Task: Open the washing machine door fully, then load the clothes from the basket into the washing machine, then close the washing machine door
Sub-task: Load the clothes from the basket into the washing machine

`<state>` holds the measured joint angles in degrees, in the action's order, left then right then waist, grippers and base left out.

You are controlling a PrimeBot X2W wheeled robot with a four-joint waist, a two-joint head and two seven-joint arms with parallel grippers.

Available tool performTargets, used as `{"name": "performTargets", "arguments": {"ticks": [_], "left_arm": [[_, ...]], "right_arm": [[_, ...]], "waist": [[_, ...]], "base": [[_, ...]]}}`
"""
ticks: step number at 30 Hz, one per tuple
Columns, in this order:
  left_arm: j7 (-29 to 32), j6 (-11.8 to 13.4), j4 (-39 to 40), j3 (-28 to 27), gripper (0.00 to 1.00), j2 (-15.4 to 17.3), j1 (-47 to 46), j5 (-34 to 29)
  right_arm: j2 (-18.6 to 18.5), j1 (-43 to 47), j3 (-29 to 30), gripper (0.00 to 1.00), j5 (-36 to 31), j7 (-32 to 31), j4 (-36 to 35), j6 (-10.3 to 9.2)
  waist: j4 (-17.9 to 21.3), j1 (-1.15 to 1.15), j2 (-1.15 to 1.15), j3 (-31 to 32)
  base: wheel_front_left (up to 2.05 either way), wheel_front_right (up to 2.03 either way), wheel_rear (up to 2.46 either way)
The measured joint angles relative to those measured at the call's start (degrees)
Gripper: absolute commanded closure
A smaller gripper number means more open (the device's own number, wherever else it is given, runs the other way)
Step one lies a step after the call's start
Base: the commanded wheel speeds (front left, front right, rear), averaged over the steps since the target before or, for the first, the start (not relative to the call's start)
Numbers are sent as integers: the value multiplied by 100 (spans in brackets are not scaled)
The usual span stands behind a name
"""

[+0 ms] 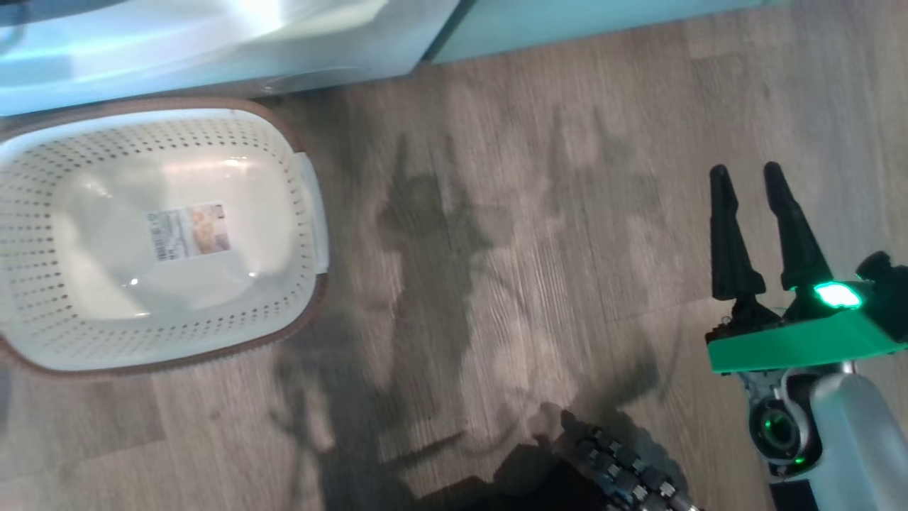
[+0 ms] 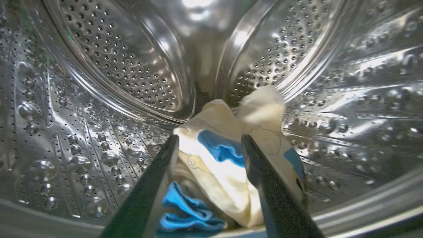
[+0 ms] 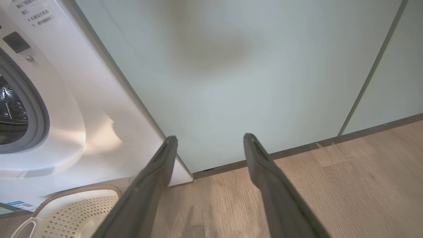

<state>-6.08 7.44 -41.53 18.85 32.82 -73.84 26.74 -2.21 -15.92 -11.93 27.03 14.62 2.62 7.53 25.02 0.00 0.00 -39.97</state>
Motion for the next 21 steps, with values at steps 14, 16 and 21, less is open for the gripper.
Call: {"name": "performTargets", "arguments": {"ticks": [14, 16, 21], "left_arm": [[-560, 860, 2405, -205, 0, -185, 2431, 310], [-611, 1069, 2898, -209, 0, -215, 2945, 309], [-710, 1571, 4009, -212, 0, -328, 4167, 290]], "right_arm": [[-1, 69, 333, 0, -368, 0, -19, 0], [-2, 118, 396, 0, -450, 0, -21, 0], [-2, 299, 508, 0, -660, 0, -22, 0]], "waist": [[-500, 0, 0, 555], [-590, 0, 0, 645], [-832, -1, 0, 873]], "base": [[0, 0, 0], [0, 0, 0], [0, 0, 0]]}}
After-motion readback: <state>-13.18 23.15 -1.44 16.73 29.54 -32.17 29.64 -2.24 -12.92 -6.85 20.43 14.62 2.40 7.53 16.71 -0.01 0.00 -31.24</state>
